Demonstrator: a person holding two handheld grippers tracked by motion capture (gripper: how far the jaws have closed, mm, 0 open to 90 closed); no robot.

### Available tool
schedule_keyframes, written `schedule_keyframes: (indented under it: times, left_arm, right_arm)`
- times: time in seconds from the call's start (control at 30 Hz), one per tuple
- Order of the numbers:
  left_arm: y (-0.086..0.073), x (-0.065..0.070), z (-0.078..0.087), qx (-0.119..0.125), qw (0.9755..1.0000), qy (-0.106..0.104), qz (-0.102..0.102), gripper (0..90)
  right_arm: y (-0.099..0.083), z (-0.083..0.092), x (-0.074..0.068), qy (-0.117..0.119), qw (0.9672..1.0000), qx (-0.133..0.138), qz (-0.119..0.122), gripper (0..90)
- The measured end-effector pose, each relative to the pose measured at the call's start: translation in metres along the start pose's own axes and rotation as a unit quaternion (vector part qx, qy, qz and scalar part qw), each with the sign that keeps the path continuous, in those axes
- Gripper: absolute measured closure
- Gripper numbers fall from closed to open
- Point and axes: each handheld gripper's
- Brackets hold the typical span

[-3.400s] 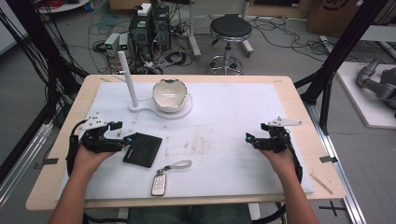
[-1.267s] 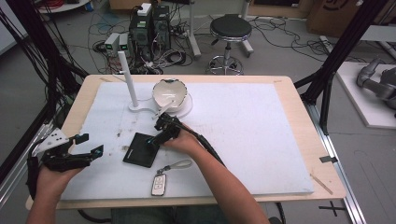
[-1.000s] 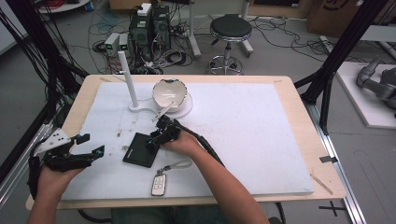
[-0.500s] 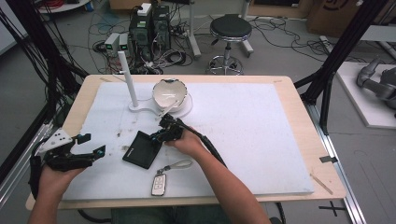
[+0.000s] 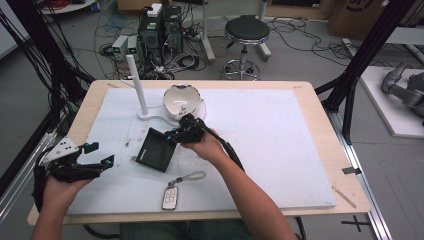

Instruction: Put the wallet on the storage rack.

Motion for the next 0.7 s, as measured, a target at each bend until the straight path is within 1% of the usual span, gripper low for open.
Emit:
schedule_keyframes:
  times: [0.03, 0.1, 0.13, 0.17, 0.2, 0.23, 0.27, 0.3, 0.33, 0.37, 0.4, 0.47, 0.5, 0.53, 0.57, 0.6, 0.63, 0.67, 0.7]
  left_arm:
    - [0.0, 0.0, 0.0, 0.0, 1.0, 0.0, 0.0, 22.1]
    - [0.0, 0.0, -0.001, 0.0, 1.0, -0.001, 0.0, 22.1]
    - [0.001, 0.0, -0.001, 0.0, 1.0, -0.001, -0.001, 22.1]
    - [0.001, 0.0, -0.001, 0.0, 1.0, -0.001, 0.0, 22.1]
    - [0.001, 0.001, -0.002, 0.0, 1.0, -0.002, -0.001, 22.1]
    - [0.001, 0.001, -0.002, 0.0, 1.0, -0.002, -0.001, 22.1]
    - [0.001, 0.001, -0.002, 0.0, 1.0, -0.003, -0.001, 22.1]
    - [0.001, 0.001, -0.003, 0.0, 1.0, -0.003, -0.001, 22.1]
    - [0.002, 0.001, -0.003, -0.001, 1.0, -0.004, -0.002, 22.1]
    - [0.002, 0.001, -0.003, 0.0, 1.0, -0.004, -0.001, 22.1]
    - [0.002, 0.001, -0.004, 0.0, 1.0, -0.004, -0.002, 22.1]
    - [0.002, 0.001, -0.004, 0.0, 1.0, -0.005, -0.002, 22.1]
    - [0.002, 0.001, -0.004, 0.0, 1.0, -0.005, -0.002, 22.0]
    - [0.002, 0.001, -0.005, 0.0, 1.0, -0.005, -0.003, 22.1]
    - [0.002, 0.001, -0.005, 0.0, 1.0, -0.005, -0.003, 22.1]
    - [0.002, 0.001, -0.005, 0.0, 1.0, -0.005, -0.002, 22.1]
    - [0.002, 0.001, -0.005, 0.0, 1.0, -0.005, -0.002, 22.1]
    - [0.003, 0.0, -0.006, 0.0, 1.0, -0.005, -0.002, 22.1]
    - [0.003, 0.0, -0.006, 0.0, 1.0, -0.005, -0.002, 22.1]
  right_arm:
    - [0.002, 0.007, 0.0, -0.005, 0.9999, 0.01, 0.001, 85.3]
    - [0.004, 0.014, 0.001, -0.013, 0.9998, 0.017, 0.005, 85.4]
    - [0.008, 0.023, 0.001, -0.023, 0.9994, 0.025, 0.007, 85.4]
    - [0.008, 0.023, 0.001, -0.023, 0.9994, 0.025, 0.007, 85.4]
    - [0.013, 0.034, 0.002, -0.035, 0.9987, 0.035, 0.013, 85.4]
    - [0.013, 0.034, 0.002, -0.035, 0.9987, 0.035, 0.013, 85.4]
    - [0.015, 0.037, 0.002, -0.037, 0.9985, 0.038, 0.014, 85.4]
    - [0.018, 0.042, 0.004, -0.043, 0.9979, 0.044, 0.017, 85.4]
    - [0.023, 0.05, 0.005, -0.055, 0.9969, 0.049, 0.027, 85.4]
    - [0.023, 0.05, 0.005, -0.055, 0.9969, 0.049, 0.027, 85.4]
    - [0.028, 0.058, 0.007, -0.064, 0.9957, 0.06, 0.029, 85.4]
    - [0.034, 0.066, 0.009, -0.074, 0.9949, 0.062, 0.03, 85.4]
    - [0.034, 0.066, 0.009, -0.074, 0.9949, 0.062, 0.03, 85.4]
    - [0.039, 0.074, 0.01, -0.087, 0.9931, 0.068, 0.04, 85.4]
    - [0.039, 0.074, 0.01, -0.087, 0.9931, 0.068, 0.04, 85.4]
    - [0.044, 0.08, 0.012, -0.095, 0.9918, 0.073, 0.043, 85.3]
    - [0.044, 0.08, 0.012, -0.095, 0.9918, 0.073, 0.043, 85.3]
    - [0.047, 0.083, 0.013, -0.102, 0.9914, 0.069, 0.044, 85.3]
    - [0.049, 0.087, 0.014, -0.111, 0.9897, 0.075, 0.051, 85.3]
Point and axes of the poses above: each handheld gripper's, and its own axes: z roughly backward along the jaws, y roughly out of its top, x roughly to its right, and after that the axes turned 3 degrees about -z, right-handed
